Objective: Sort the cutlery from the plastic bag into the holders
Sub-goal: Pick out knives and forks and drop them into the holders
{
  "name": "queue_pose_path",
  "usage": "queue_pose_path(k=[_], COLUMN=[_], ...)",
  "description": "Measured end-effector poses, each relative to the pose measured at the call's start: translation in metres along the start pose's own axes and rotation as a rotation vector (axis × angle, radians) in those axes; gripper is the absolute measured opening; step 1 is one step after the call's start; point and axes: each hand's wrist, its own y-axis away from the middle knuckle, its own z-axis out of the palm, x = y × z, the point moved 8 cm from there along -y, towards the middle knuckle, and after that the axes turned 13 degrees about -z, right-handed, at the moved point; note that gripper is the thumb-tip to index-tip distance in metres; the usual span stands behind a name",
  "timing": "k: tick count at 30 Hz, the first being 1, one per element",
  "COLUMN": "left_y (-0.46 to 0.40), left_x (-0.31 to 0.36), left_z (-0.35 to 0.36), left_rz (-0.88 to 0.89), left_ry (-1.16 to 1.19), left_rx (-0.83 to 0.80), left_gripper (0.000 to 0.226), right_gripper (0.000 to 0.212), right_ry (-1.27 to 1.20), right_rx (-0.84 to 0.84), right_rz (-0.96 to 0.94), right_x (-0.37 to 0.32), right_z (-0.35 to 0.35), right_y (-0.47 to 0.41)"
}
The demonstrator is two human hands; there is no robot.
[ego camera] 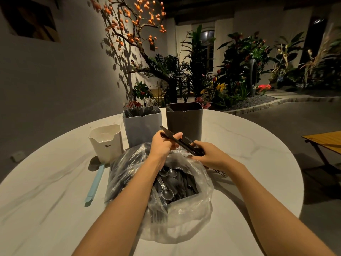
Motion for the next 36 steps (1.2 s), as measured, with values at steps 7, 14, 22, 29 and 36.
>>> queue_pose_path(k=[7,14,22,29,36], left_y=[-0.002,-0.004,-0.004,-0.006,-0.007], left_x=[-0.002,-0.003,0.001,-0.003,-0.003], left_z=[-0.008,-0.012,-0.006,-0.008,-0.005], left_rz=[0.000,0.027,0.069,0.038,0.049], left_ry=[-0.005,-0.038,-0.120,-0.040,-0.079], left_rx=[0.083,0.115,0.064,0.031,0.000], left_gripper=[0.025,0.019,0.015,0.025,0.016], right_gripper=[0.011,0.016,0.015,0.019,0.020], right_ry=[0.032,-0.155,-0.263,-0.340,-0.344], right_rx=[0.013,0.010,0.002,0.025,0.054], right_rz=[-0.005,0.046,0.102,0.140,0.170], right_x=[0.003,0.008,0.014,0.017,0.021], right_z=[-0.001,-0.001,-0.001,-0.005,-0.008], right_y=[-0.001,0.001,0.003,0.005,0.007])
